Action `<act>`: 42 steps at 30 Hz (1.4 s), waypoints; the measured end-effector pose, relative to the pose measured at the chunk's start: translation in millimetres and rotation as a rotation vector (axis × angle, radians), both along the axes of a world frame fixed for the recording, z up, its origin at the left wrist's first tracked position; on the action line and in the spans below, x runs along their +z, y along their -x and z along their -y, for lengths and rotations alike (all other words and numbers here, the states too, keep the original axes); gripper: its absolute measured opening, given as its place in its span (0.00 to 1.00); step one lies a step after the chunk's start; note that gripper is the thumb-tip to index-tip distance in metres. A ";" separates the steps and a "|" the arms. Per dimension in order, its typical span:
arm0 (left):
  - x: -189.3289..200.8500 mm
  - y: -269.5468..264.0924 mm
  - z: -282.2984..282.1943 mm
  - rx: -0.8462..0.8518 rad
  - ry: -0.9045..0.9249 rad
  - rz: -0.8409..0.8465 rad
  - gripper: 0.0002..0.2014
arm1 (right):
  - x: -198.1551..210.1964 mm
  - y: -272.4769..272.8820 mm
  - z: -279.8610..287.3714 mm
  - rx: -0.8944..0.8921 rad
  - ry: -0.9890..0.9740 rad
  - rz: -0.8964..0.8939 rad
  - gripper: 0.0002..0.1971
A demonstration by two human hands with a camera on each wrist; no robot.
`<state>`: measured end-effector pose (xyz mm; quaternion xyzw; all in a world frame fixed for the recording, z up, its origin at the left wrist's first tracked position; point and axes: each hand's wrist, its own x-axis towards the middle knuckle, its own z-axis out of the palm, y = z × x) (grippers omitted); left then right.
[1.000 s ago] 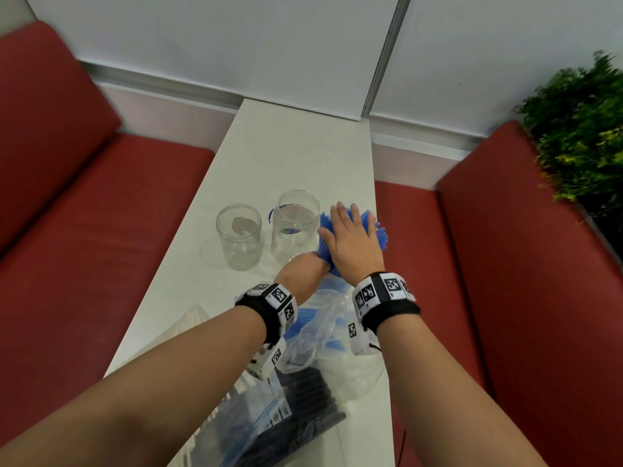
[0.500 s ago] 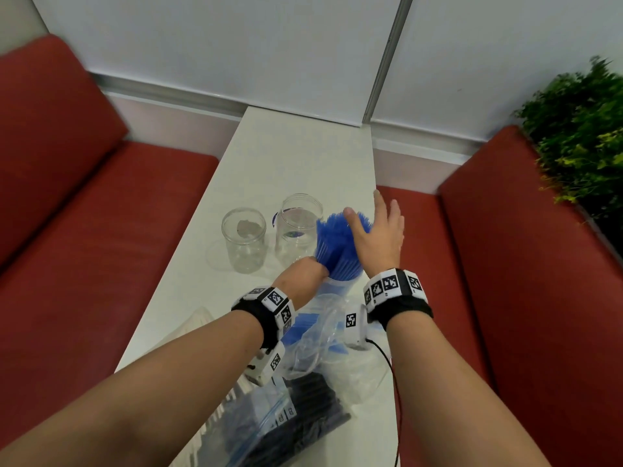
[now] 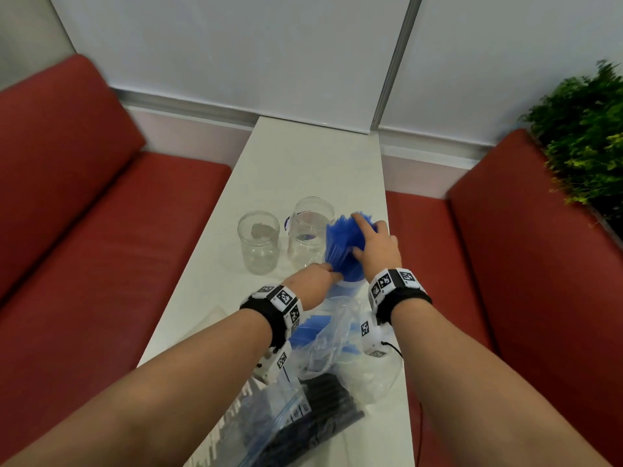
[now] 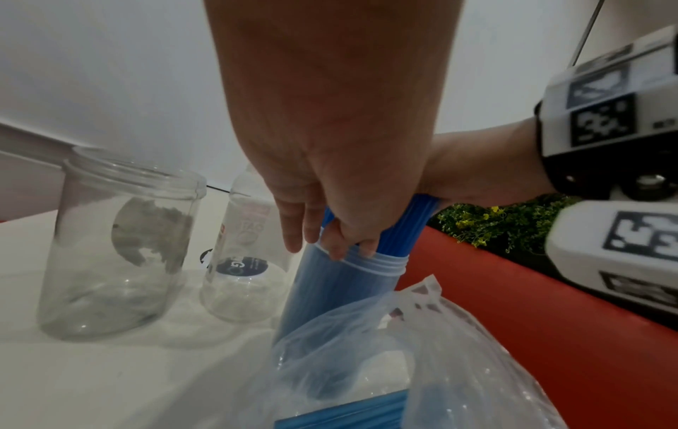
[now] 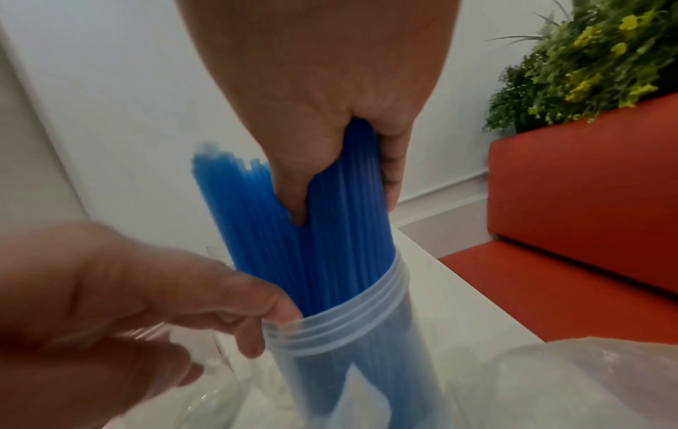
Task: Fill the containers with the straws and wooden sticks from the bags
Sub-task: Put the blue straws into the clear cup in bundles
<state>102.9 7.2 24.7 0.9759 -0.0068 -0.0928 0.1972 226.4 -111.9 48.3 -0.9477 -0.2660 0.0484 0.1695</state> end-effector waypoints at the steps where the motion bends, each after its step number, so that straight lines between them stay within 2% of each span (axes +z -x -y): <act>1: -2.0 1.7 1.2 0.020 0.018 -0.009 0.30 | -0.7 -0.9 -0.1 0.005 -0.012 -0.014 0.35; 6: -9.3 1.5 -9.1 0.025 0.066 -0.044 0.34 | 4.8 -2.3 2.8 0.004 -0.046 -0.056 0.36; 10: -13.5 -0.4 -15.5 0.063 0.126 -0.049 0.33 | 13.1 4.9 9.0 -0.199 -0.273 -0.014 0.38; 11: -14.3 -1.7 -14.6 0.076 0.141 -0.041 0.32 | 13.2 8.7 9.3 -0.289 -0.322 -0.064 0.40; 13: -16.7 -3.9 -11.8 0.080 0.158 -0.048 0.32 | 13.5 16.7 5.5 -0.473 -0.416 -0.333 0.48; 15: -17.3 -4.0 -9.1 0.059 0.168 -0.037 0.33 | 16.2 22.9 0.6 -0.557 -0.607 -0.609 0.48; 16: -17.2 -3.8 -8.8 0.045 0.172 -0.028 0.33 | 17.4 24.1 -0.5 -0.561 -0.710 -0.689 0.46; 17: -16.5 -3.0 -9.2 0.037 0.185 -0.018 0.33 | 17.8 24.3 -0.7 -0.550 -0.766 -0.716 0.45; 19: -15.3 -2.0 -12.1 0.031 0.216 -0.008 0.30 | 17.1 23.5 1.1 -0.513 -0.748 -0.681 0.45; 21: -14.8 -1.0 -15.3 0.012 0.179 -0.032 0.32 | 13.0 24.0 3.6 -0.510 -0.731 -0.650 0.42; 23: -13.6 2.6 -18.8 0.010 0.206 -0.038 0.34 | 4.9 26.0 6.2 -0.590 -0.760 -0.600 0.32; 26: -18.2 11.9 -24.9 0.210 0.409 0.053 0.23 | -8.9 30.3 11.0 -0.793 -0.771 -0.516 0.18; 28: -29.2 17.2 -29.7 0.336 0.389 0.071 0.17 | -20.4 31.5 16.8 -0.893 -0.782 -0.581 0.15; 29: -36.8 19.7 -31.8 0.331 0.314 0.003 0.16 | -28.1 31.4 19.6 -0.910 -0.791 -0.643 0.15; 32: -66.0 29.6 -32.7 0.165 -0.023 -0.315 0.16 | -45.2 35.2 24.4 -0.819 -0.724 -0.840 0.10; 33: -76.6 35.4 -31.9 0.131 -0.134 -0.379 0.20 | -47.2 37.3 23.9 -0.803 -0.680 -0.882 0.07; 35: -95.7 46.8 -30.8 0.105 -0.287 -0.432 0.30 | -47.9 40.6 20.7 -0.780 -0.544 -0.923 0.08; 38: -115.7 57.9 -29.7 0.093 -0.394 -0.453 0.32 | -39.6 43.7 16.9 -0.657 -0.296 -0.893 0.10; 42: -119.6 58.2 -29.6 0.072 -0.412 -0.475 0.29 | -20.3 45.7 11.9 -0.444 -0.038 -0.773 0.05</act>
